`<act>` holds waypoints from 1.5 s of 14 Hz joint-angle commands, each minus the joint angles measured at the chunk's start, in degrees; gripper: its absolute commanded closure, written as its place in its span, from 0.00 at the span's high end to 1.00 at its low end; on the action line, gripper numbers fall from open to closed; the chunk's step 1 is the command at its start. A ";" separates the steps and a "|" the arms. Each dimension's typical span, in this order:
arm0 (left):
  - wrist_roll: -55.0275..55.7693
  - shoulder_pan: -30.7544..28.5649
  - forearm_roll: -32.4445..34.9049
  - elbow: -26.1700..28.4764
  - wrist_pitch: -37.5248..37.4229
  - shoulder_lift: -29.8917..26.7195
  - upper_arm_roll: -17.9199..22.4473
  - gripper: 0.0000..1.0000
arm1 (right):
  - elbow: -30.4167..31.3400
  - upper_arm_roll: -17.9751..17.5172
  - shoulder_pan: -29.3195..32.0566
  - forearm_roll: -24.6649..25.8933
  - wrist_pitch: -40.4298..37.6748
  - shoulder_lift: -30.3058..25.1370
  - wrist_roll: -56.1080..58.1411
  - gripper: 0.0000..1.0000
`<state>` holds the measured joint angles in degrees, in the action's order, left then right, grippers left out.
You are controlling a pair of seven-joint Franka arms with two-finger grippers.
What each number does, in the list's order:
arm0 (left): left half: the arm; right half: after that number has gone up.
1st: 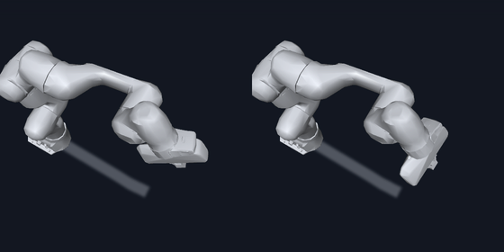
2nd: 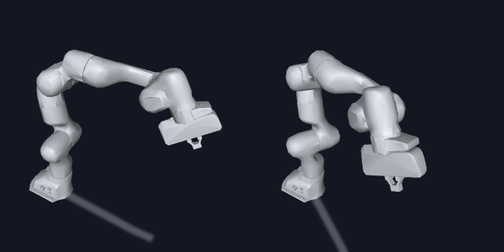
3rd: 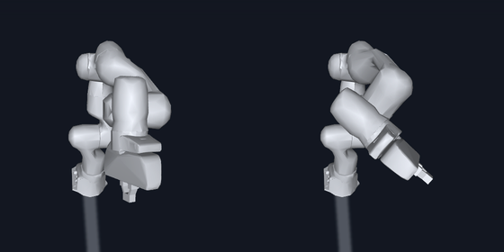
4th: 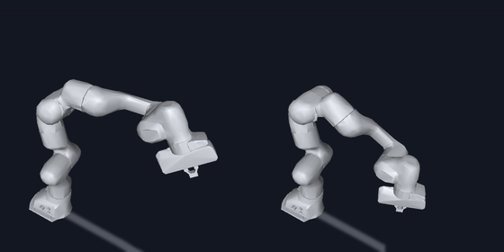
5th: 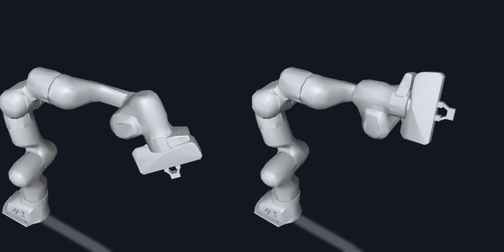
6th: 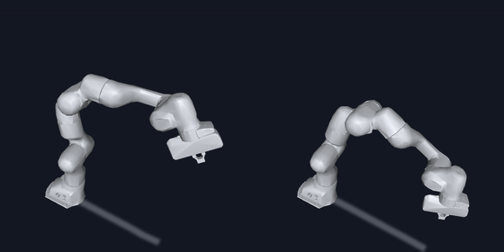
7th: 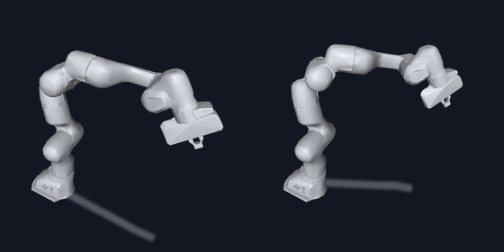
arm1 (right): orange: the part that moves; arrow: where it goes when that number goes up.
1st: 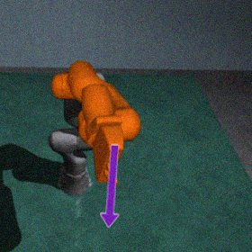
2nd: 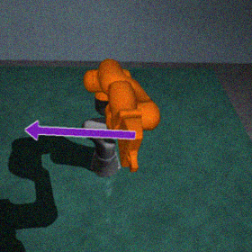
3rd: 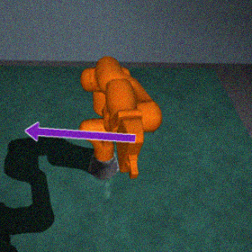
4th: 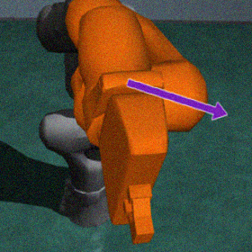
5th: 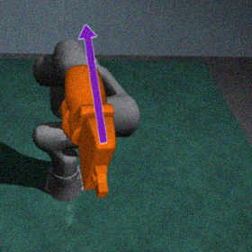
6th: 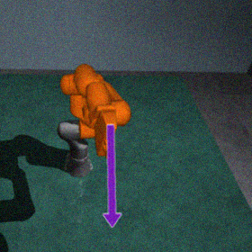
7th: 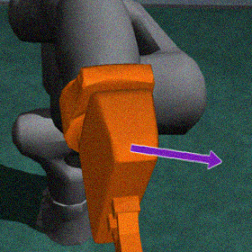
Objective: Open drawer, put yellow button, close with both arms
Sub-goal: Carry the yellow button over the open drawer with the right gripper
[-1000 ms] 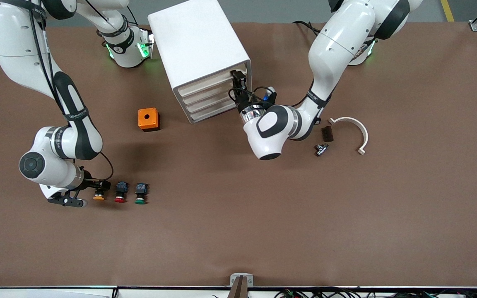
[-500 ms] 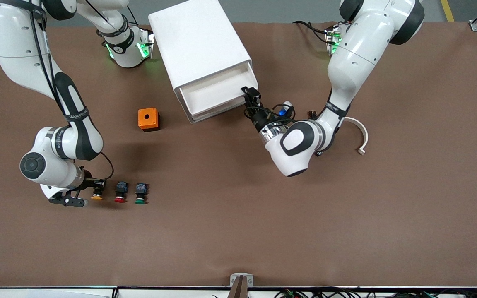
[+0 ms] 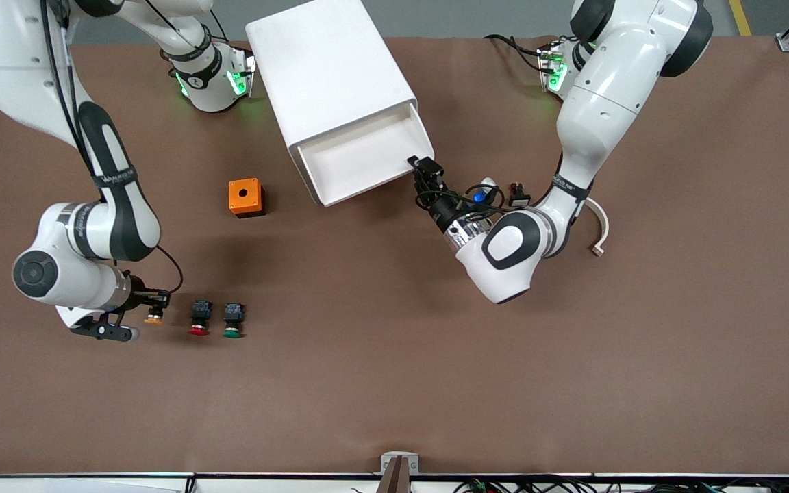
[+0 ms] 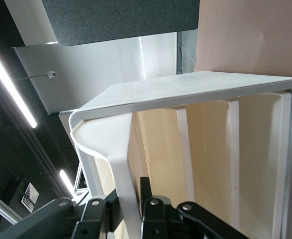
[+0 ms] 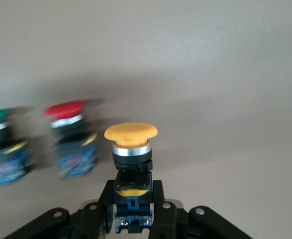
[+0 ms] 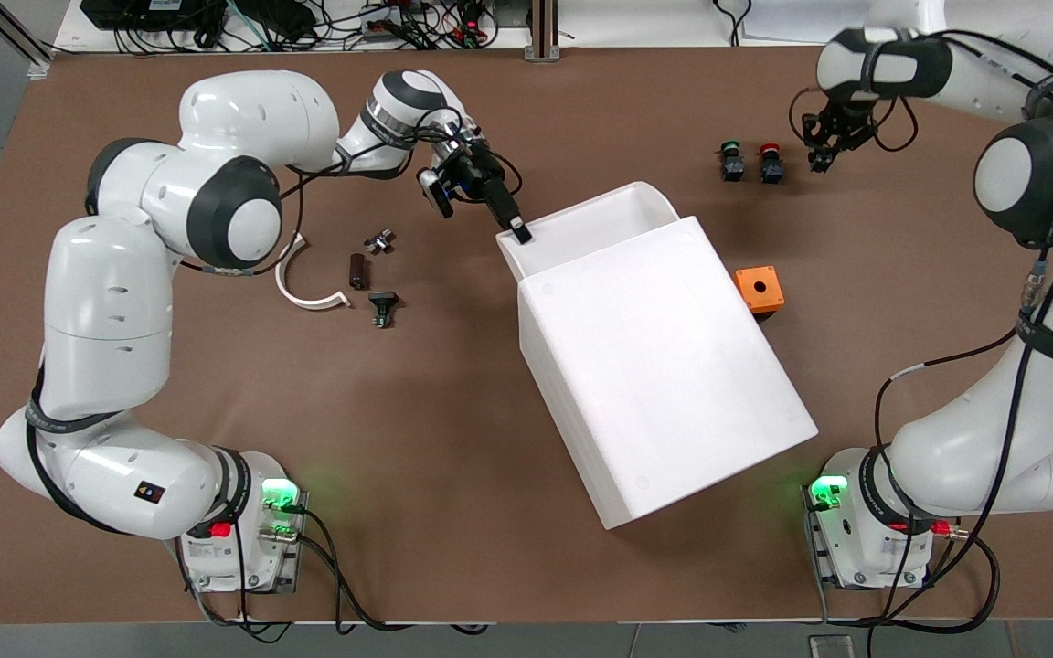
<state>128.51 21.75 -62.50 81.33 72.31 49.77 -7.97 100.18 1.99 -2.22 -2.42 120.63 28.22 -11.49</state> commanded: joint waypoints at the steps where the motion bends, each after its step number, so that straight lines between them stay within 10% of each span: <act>1: -1.77 -2.06 0.89 -0.38 -0.06 1.21 0.50 0.15 | 2.30 0.12 -6.90 -4.16 -9.51 -10.88 -12.62 0.00; 6: -1.86 -2.59 0.80 -0.38 0.11 1.12 0.50 0.31 | 2.21 0.12 -22.27 -9.61 -16.92 -21.35 -43.81 0.00; 8: -2.82 -3.03 0.63 -1.17 0.03 0.94 0.32 0.99 | 2.12 0.12 -28.07 -9.97 -16.57 -22.94 -54.46 0.00; 14: -7.19 -6.71 -3.77 -5.56 -0.50 0.94 0.14 1.00 | 2.91 0.21 -44.43 -9.62 -7.28 -22.86 -83.83 0.00; 21: -41.11 -6.12 5.52 -12.68 -0.86 -0.54 2.43 1.00 | 2.91 0.21 -50.78 -6.02 -0.23 -16.01 -96.70 0.00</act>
<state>93.83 13.82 -61.54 71.93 71.77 49.78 -6.48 103.27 1.37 -52.26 -9.74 119.72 11.16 -105.92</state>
